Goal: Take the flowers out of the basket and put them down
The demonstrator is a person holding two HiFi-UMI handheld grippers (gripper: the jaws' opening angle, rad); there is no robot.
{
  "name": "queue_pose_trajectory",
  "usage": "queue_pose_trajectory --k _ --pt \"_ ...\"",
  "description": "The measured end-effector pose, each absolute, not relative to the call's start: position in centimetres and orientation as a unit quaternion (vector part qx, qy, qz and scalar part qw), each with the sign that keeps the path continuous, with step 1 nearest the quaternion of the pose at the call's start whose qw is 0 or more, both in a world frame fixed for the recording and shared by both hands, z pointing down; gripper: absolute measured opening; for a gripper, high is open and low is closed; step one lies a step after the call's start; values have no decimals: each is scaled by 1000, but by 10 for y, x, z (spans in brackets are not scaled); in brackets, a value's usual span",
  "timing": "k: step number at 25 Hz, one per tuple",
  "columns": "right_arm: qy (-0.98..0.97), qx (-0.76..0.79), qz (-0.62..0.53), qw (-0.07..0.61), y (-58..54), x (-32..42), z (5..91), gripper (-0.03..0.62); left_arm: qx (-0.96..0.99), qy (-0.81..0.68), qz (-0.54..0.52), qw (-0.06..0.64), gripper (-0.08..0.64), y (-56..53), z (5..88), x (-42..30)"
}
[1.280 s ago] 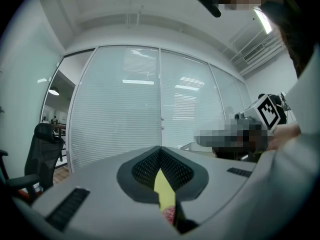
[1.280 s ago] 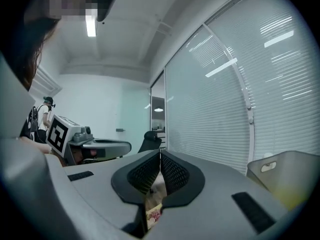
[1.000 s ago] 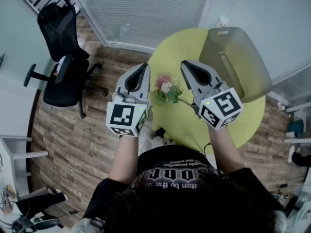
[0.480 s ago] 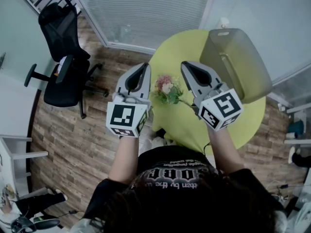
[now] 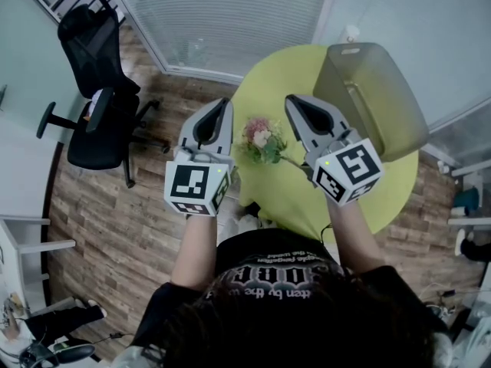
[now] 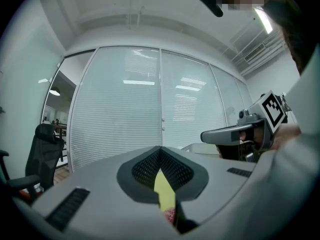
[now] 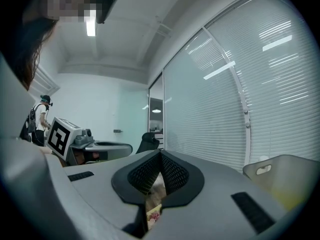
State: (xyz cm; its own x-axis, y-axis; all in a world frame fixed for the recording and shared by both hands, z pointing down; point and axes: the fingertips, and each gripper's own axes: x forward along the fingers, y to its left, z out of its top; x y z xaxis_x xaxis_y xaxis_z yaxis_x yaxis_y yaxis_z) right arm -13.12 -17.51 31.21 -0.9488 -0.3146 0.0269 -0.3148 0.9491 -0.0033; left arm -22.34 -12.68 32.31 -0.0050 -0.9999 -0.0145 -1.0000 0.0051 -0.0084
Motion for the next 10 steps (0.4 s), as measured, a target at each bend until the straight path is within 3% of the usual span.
queue_pose_trajectory --k 10 --pt "-987 159 -1 14 -179 -128 310 28 -707 707 5 12 2 -130 321 -221"
